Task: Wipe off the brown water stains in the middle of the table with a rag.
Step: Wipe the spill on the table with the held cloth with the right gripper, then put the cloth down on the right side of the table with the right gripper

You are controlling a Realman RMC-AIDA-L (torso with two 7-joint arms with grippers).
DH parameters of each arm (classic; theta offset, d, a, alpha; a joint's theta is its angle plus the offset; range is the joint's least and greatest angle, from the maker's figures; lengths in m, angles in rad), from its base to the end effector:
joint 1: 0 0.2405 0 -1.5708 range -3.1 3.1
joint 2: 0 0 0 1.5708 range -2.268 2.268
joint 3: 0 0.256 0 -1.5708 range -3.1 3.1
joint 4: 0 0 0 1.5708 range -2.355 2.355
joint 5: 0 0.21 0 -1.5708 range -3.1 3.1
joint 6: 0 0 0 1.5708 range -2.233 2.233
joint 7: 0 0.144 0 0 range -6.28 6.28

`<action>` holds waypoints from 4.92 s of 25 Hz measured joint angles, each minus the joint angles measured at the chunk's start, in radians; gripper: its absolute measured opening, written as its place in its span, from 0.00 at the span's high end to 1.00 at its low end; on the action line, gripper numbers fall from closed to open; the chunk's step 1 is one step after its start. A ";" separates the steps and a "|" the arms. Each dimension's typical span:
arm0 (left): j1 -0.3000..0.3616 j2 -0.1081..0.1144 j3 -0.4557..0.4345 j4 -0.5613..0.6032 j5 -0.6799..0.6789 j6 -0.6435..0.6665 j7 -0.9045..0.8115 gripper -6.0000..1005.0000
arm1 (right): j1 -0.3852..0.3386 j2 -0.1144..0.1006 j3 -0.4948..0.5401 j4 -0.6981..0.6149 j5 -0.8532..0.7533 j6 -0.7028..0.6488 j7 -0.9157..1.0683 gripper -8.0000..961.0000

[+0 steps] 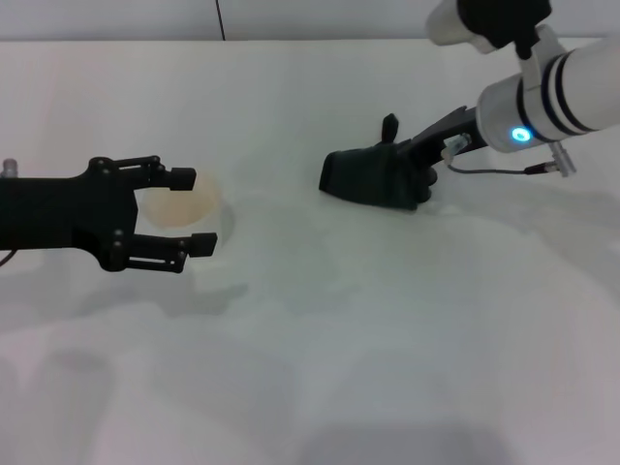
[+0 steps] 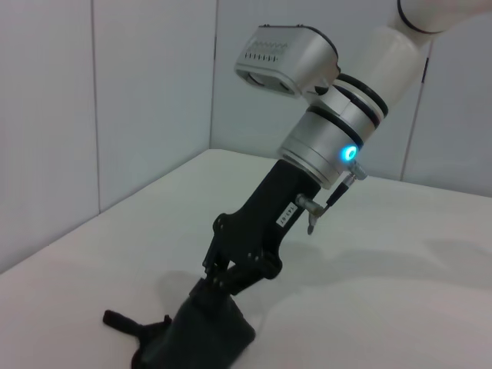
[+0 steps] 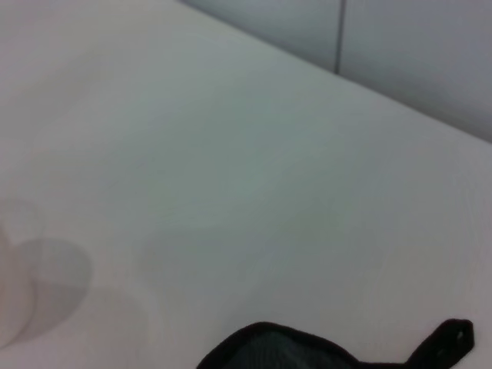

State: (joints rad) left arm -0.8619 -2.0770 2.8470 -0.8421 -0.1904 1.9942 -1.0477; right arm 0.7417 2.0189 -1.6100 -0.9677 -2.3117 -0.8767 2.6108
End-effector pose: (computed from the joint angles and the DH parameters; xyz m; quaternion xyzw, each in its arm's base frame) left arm -0.2559 0.3230 0.0497 -0.9679 -0.1206 -0.1966 0.0997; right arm 0.1590 0.4211 -0.0522 -0.9131 0.3113 -0.0195 0.2626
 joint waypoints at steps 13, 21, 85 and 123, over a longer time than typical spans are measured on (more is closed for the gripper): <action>0.007 0.000 0.000 0.008 -0.012 0.000 0.005 0.12 | -0.020 0.002 0.013 -0.003 0.003 -0.005 -0.010 0.89; 0.002 0.002 0.000 0.014 -0.014 0.000 0.007 0.12 | -0.022 0.007 -0.058 -0.038 0.046 -0.079 -0.007 0.88; -0.008 0.005 0.002 0.011 -0.039 -0.003 0.011 0.12 | -0.127 0.005 -0.094 -0.292 0.168 -0.338 -0.005 0.85; -0.001 0.005 0.002 0.014 -0.041 -0.007 0.013 0.12 | -0.174 -0.006 0.083 -0.091 0.123 0.024 -0.013 0.83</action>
State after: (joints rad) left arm -0.8633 -2.0724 2.8485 -0.8285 -0.2316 1.9870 -1.0343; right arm 0.5679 2.0133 -1.5270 -1.0591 -2.1890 -0.8529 2.5982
